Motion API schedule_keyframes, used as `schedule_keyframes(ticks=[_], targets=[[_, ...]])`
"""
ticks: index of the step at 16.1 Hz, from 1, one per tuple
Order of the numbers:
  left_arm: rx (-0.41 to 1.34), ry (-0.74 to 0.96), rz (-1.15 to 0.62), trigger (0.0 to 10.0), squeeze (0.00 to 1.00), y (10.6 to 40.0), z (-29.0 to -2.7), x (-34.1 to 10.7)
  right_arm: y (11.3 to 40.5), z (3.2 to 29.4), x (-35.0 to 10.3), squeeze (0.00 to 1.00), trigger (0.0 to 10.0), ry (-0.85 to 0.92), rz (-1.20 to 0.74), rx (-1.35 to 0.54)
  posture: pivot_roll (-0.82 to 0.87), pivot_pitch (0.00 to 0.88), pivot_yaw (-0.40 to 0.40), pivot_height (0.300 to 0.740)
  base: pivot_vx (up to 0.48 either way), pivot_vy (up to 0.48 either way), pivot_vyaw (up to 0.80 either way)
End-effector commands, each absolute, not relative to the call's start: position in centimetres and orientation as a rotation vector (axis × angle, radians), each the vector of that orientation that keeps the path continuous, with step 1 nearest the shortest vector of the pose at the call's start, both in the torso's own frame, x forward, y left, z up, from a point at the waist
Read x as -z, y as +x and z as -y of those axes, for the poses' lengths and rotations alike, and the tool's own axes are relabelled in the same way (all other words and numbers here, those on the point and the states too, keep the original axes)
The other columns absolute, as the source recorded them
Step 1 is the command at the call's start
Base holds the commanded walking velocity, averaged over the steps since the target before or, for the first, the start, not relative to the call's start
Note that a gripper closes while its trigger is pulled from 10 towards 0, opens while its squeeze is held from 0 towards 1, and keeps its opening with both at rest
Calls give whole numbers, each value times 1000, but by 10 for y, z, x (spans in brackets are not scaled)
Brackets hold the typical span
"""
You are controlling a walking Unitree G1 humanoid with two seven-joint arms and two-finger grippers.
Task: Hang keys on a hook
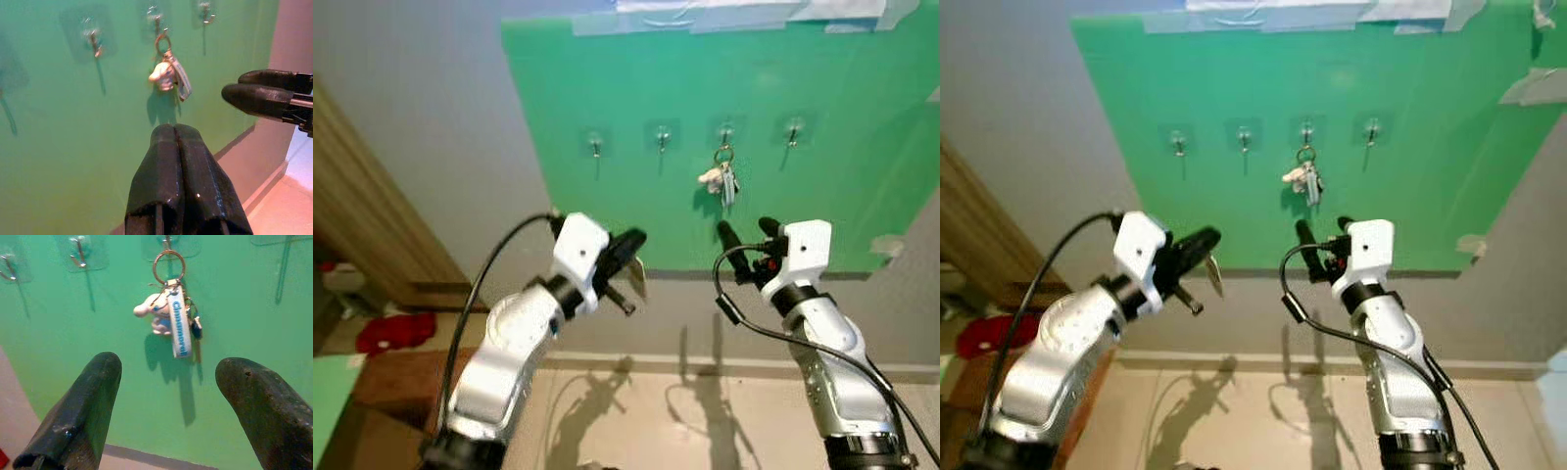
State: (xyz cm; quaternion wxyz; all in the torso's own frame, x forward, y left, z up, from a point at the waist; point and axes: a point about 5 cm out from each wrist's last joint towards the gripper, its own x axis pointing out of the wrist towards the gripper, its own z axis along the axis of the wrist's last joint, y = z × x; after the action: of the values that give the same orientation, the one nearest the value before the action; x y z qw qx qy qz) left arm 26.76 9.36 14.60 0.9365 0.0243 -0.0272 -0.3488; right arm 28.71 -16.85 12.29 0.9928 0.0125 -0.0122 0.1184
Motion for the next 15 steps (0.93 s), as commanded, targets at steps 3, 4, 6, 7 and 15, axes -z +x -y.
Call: schedule_keyframes(ticks=[3, 4, 6, 7, 15], targets=[[651, -13, 85, 0, 0, 273, -92, -151, 293, 165, -125, 0, 10000, 28, 9, -266, -120, 0, 87, 740, 0, 0, 0], [645, -9, 85, 0, 0, 276, -90, -152, 296, 164, -125, 0, 10000, 28, 5, -270, -119, 0, 82, 740, 0, 0, 0], [644, -4, 90, 0, 0, 277, -88, -154, 297, 161, -125, 0, 10000, 29, 4, -278, -120, 0, 82, 740, 0, 0, 0], [642, -6, 94, 0, 0, 278, -87, -155, 297, 160, -125, 0, 10000, 30, 3, -280, -122, 0, 84, 740, 0, 0, 0], [619, -24, 182, 0, 0, 282, -81, -178, 294, 162, -134, 0, 10000, 34, 77, -265, -127, 0, 86, 740, 0, 0, 0]])
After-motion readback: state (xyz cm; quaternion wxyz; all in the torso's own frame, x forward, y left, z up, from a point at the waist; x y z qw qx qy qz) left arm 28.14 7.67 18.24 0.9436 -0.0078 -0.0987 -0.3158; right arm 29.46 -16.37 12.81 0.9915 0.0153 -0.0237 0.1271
